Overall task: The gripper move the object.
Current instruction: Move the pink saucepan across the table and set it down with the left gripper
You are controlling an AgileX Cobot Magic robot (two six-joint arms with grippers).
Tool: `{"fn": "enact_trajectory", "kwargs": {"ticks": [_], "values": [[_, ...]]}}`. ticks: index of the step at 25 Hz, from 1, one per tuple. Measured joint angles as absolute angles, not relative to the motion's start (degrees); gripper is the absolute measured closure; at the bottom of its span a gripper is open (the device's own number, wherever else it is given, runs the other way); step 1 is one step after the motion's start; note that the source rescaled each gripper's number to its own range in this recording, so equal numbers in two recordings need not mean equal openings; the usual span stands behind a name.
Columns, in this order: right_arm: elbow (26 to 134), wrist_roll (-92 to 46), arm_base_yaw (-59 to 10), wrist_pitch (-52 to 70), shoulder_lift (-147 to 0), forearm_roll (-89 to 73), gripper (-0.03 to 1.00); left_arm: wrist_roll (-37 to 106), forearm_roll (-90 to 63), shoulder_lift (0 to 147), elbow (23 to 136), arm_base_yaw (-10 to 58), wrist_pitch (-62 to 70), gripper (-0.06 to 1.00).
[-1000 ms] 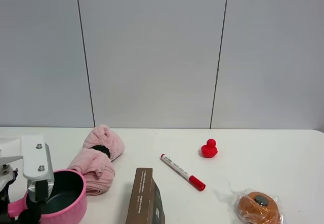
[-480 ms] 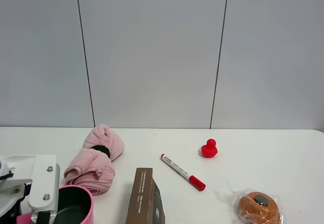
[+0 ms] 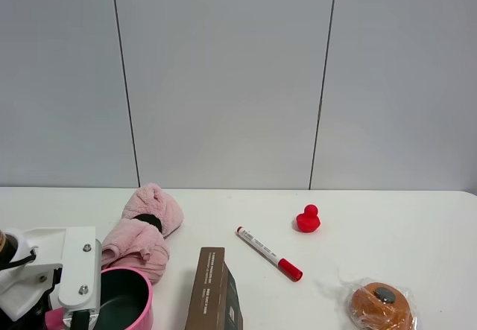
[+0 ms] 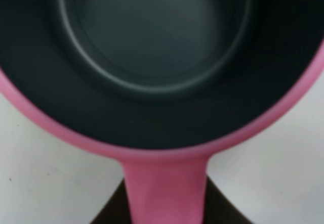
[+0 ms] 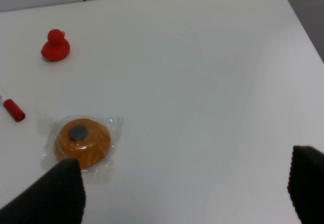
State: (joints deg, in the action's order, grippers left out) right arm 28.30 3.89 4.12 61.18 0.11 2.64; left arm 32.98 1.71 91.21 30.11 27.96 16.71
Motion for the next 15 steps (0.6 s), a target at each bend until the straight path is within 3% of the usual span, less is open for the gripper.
{"fn": "enact_trajectory", "kwargs": {"ticks": [5, 9, 15], "values": [[28.3, 3.9, 4.1, 61.2, 0.1, 2.6, -0.03, 32.5, 1.8, 91.2, 30.1, 28.0, 16.3, 0.64], [28.3, 3.9, 4.1, 61.2, 0.1, 2.6, -0.03, 31.2, 1.8, 91.2, 30.1, 28.0, 16.1, 0.5], [28.3, 3.9, 4.1, 61.2, 0.1, 2.6, -0.03, 22.3, 2.2, 89.1, 30.1, 28.0, 18.5, 0.04]]}}
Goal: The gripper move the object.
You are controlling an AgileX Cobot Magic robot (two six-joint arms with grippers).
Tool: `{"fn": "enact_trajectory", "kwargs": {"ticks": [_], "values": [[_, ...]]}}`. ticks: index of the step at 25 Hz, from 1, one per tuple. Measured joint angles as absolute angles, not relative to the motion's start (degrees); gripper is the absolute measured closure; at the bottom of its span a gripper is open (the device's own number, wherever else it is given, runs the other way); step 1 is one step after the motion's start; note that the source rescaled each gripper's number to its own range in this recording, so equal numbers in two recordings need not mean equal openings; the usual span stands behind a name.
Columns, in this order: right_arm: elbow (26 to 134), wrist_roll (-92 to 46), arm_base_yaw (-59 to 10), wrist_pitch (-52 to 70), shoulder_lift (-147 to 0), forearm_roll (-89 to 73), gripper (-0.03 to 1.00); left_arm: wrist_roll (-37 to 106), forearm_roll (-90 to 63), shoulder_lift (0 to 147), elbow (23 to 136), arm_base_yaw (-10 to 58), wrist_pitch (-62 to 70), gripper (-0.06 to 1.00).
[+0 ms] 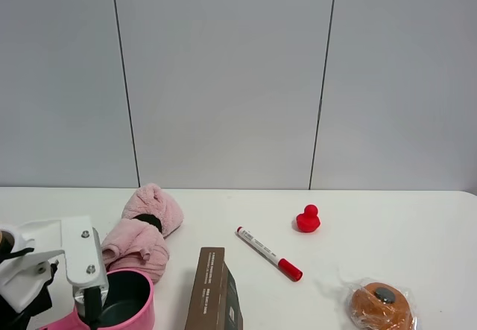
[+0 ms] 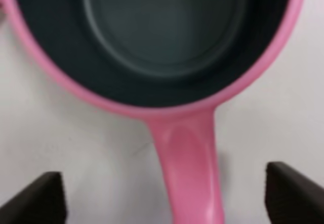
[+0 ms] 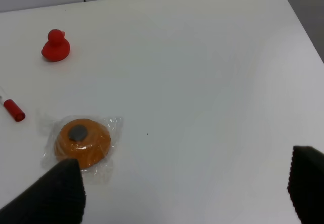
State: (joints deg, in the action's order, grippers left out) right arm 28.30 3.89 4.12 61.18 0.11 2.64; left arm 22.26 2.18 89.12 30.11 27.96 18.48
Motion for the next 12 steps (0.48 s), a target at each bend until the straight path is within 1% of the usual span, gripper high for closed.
{"fn": "enact_trajectory", "kwargs": {"ticks": [2, 6, 10, 12], "values": [[28.3, 3.9, 4.1, 61.2, 0.1, 2.6, -0.03, 19.8, 3.0, 87.0, 30.7, 28.0, 22.2, -0.02], [28.3, 3.9, 4.1, 61.2, 0.1, 2.6, -0.03, 17.0, 4.6, 80.6, 35.3, 28.0, 33.4, -0.04], [28.3, 3.9, 4.1, 61.2, 0.1, 2.6, -0.03, 11.1, 5.0, 73.0, 45.0, 28.0, 46.7, -0.04], [28.3, 3.9, 4.1, 61.2, 0.1, 2.6, -0.03, 5.9, 5.3, 69.4, 51.5, 28.0, 53.7, -0.04]]}}
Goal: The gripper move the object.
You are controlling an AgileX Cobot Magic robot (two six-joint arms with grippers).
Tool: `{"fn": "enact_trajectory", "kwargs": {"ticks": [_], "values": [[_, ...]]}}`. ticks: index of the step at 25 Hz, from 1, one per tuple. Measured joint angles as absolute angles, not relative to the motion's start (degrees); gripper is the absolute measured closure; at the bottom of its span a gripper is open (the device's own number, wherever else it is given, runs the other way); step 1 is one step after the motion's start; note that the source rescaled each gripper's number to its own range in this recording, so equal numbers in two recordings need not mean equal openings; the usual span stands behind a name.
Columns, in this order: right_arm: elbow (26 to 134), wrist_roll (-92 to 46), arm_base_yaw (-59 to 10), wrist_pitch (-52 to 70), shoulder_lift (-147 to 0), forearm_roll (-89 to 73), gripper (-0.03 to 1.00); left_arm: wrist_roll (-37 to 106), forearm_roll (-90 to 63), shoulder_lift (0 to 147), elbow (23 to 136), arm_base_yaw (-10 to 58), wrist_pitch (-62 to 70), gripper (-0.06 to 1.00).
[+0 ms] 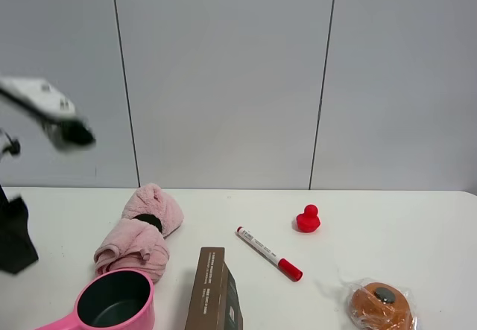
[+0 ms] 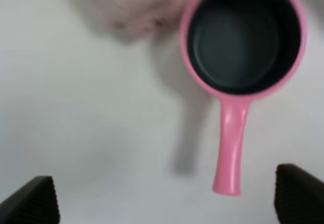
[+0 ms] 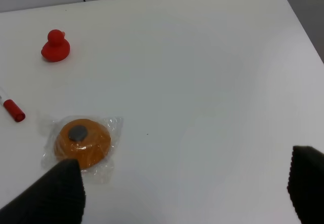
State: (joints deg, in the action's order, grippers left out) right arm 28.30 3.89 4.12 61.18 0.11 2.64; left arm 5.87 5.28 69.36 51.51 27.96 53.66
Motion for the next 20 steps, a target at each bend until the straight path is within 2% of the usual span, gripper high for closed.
{"fn": "enact_trajectory", "kwargs": {"ticks": [4, 7, 14, 20], "values": [[28.3, 3.9, 4.1, 61.2, 0.1, 2.6, -0.03, -1.3, 7.7, 63.6, 62.4, 28.0, 66.6, -0.04], [28.3, 3.9, 4.1, 61.2, 0.1, 2.6, -0.03, -2.9, 8.6, 57.1, 65.4, 27.3, 68.1, -0.04], [28.3, 3.9, 4.1, 61.2, 0.1, 2.6, -0.03, -6.7, 9.1, 37.0, 62.3, 14.8, 69.2, -0.04], [28.3, 3.9, 4.1, 61.2, 0.1, 2.6, -0.03, -6.0, 7.1, 18.4, 54.1, 7.4, 69.6, -0.04]]}}
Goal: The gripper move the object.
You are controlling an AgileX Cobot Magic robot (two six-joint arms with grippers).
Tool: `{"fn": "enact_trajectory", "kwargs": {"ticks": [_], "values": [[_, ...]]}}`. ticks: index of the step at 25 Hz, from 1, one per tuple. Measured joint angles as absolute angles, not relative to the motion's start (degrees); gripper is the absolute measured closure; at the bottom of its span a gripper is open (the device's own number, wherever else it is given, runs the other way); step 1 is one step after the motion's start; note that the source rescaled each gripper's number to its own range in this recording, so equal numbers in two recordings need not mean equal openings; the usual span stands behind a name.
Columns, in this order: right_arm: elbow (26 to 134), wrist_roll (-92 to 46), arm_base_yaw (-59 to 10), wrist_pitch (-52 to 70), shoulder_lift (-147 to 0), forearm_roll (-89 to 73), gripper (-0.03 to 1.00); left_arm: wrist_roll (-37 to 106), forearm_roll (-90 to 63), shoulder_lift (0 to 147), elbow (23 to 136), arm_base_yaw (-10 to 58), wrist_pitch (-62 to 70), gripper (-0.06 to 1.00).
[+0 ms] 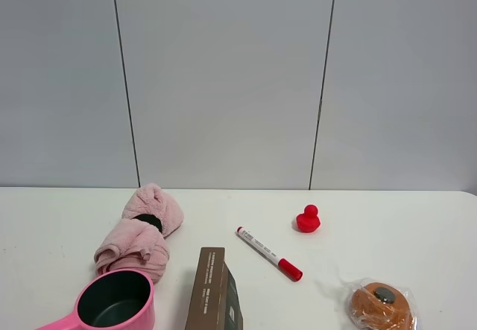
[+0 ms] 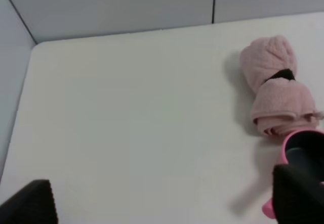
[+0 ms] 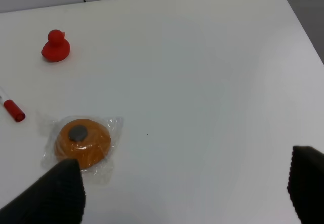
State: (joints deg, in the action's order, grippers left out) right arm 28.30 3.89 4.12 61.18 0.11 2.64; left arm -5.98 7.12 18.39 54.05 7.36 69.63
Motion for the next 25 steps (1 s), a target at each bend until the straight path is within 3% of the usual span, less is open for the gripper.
{"fn": "enact_trajectory", "kwargs": {"ticks": [8, 16, 25], "values": [[28.3, 3.9, 4.1, 61.2, 0.1, 2.6, -0.03, -1.6, 3.6, -0.1, 41.4, 2.9, 70.1, -0.04], [28.3, 3.9, 4.1, 61.2, 0.1, 2.6, -0.03, -0.3, 1.8, -0.2, 31.6, -0.6, 70.1, -0.04], [28.3, 3.9, 4.1, 61.2, 0.1, 2.6, -0.03, 1.0, 0.0, -0.2, 30.4, -3.3, 66.4, -0.04]]}}
